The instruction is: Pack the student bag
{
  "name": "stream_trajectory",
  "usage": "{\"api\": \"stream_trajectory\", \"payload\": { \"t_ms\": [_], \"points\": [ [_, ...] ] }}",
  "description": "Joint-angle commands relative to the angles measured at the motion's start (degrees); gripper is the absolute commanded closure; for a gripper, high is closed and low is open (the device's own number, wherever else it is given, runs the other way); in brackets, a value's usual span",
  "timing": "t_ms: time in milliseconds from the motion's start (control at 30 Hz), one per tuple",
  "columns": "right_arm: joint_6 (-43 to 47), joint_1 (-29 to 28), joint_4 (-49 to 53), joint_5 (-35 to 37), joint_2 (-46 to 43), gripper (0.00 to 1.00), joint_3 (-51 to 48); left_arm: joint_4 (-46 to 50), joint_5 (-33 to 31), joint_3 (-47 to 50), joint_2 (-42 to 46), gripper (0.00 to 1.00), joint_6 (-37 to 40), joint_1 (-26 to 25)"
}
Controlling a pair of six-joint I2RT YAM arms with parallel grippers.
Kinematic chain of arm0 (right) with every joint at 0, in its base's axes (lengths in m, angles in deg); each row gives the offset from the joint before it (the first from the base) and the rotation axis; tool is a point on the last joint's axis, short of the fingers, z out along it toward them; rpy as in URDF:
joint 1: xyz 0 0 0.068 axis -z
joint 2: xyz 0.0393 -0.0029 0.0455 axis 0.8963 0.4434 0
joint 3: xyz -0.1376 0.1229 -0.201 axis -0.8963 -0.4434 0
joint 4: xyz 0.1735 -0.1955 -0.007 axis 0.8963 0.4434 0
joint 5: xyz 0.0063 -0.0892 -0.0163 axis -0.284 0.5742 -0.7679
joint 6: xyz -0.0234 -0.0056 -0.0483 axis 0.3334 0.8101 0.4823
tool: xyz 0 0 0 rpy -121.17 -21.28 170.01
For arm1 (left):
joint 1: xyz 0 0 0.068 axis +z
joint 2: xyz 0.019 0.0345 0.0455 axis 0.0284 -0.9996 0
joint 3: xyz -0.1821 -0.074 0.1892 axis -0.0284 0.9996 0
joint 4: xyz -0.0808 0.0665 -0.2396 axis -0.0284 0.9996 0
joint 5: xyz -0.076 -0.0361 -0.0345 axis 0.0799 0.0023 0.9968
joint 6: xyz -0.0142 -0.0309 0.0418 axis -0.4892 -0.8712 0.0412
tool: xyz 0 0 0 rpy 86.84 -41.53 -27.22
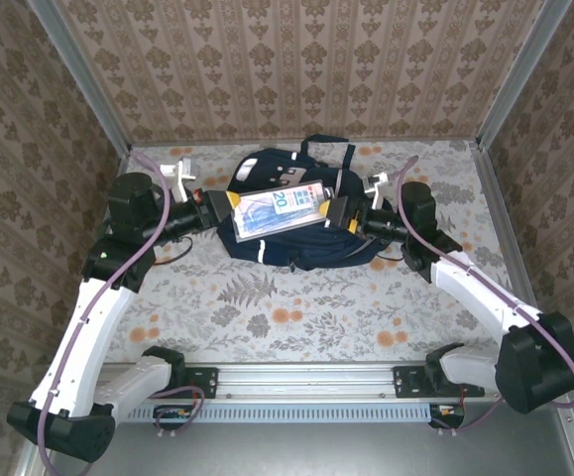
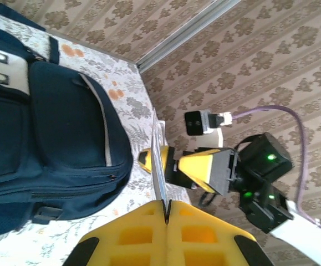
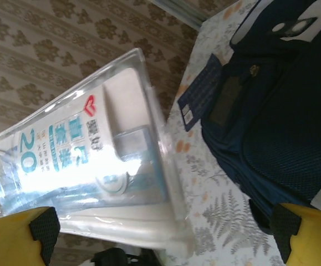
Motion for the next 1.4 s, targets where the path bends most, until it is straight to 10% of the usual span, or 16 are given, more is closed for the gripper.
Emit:
{"api": "stream_trajectory", "payload": {
  "t_ms": [0,500,933,1167,1367],
  "points": [
    [-8.56,0.04,-14.59,-9.38,3.31,0.0,-1.02,-5.92,3.7,0.44,-0.21,1.0,-2.52,-0.24],
    [-17.62,1.24,-32.26,-8.24,0.78,0.13,-2.72,-8.09,6.09,3.79,-1.24,1.0,-2.93,-0.33],
    [-18.99,2.48,-28.24,-2.32,-2.04,0.8,-6.37,-6.85,5.01,5.22,-4.04,1.0,-0.97,-0.33],
    [-19.62,5.37,-22.65,4.21,-8.13,0.92,-11.12,-2.12,0.46,3.78,-7.99,0.45,3.59,-0.33],
    [-12.1,9.9,1.27,16.54,-22.71,0.92,-12.26,5.75,-10.35,-2.5,-14.47,0.4,13.7,-0.88]
  ]
}}
